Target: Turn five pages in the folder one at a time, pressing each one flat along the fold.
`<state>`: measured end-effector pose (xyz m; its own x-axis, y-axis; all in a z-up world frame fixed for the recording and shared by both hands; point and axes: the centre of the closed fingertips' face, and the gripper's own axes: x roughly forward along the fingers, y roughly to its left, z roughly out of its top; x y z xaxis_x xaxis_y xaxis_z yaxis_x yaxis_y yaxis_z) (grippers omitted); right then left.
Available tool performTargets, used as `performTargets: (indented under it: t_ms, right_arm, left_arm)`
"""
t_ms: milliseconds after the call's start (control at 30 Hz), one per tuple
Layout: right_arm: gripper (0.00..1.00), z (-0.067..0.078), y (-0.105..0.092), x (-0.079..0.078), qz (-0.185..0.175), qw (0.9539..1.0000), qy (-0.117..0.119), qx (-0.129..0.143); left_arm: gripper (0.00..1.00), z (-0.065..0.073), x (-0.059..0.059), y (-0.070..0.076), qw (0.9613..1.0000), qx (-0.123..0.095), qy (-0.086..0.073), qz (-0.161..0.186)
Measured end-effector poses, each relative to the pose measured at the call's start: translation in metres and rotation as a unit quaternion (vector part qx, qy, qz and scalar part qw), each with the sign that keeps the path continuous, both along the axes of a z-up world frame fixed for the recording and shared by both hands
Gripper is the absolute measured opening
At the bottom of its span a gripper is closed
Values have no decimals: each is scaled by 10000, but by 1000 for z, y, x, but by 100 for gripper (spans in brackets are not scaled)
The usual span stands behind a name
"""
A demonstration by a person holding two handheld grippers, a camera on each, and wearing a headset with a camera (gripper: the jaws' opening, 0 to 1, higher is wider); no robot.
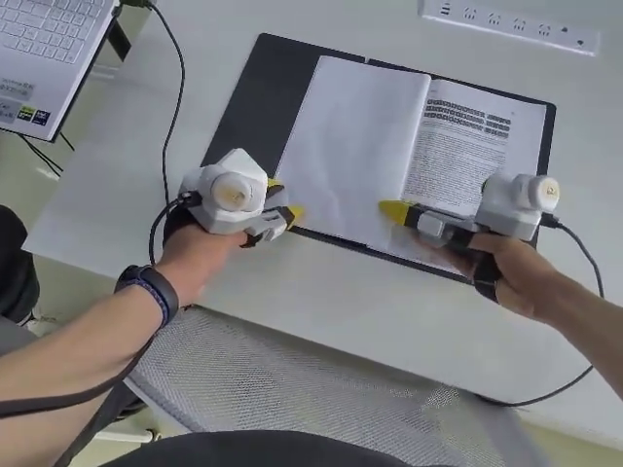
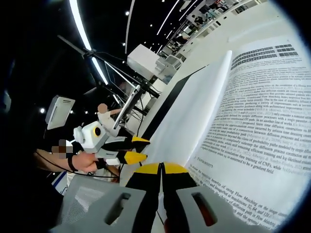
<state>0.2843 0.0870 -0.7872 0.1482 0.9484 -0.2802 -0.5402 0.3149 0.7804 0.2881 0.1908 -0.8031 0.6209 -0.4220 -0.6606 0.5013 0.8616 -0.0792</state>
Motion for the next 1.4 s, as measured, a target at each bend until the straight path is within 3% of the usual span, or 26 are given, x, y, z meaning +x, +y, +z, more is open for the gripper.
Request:
performTargets:
  t_ms: [367,767,1100,1233,1400]
  right_arm:
    - [0,-2,0,-35,334,9993,-21,-141]
    - [0,-4,-2,-32,224,9996,90,-163]
    - [0,-3,-3,-32,114,9994,148,-280]
    - [0,-5,-8,-29,51,9992,276,-287]
    - [2,1,-17,-24,41,9993,156,-343]
  left_arm:
    - [27,0,0,0,10000,-16,-12,23]
    - [27,1,0,0,10000,-7,14,43]
    - [28,1,-1,-1,9999,31,143,-55]
    - [30,3,-2,-3,9997,-18,211,-86]
    - [36,6,-4,-2,9994,-72,326,-82]
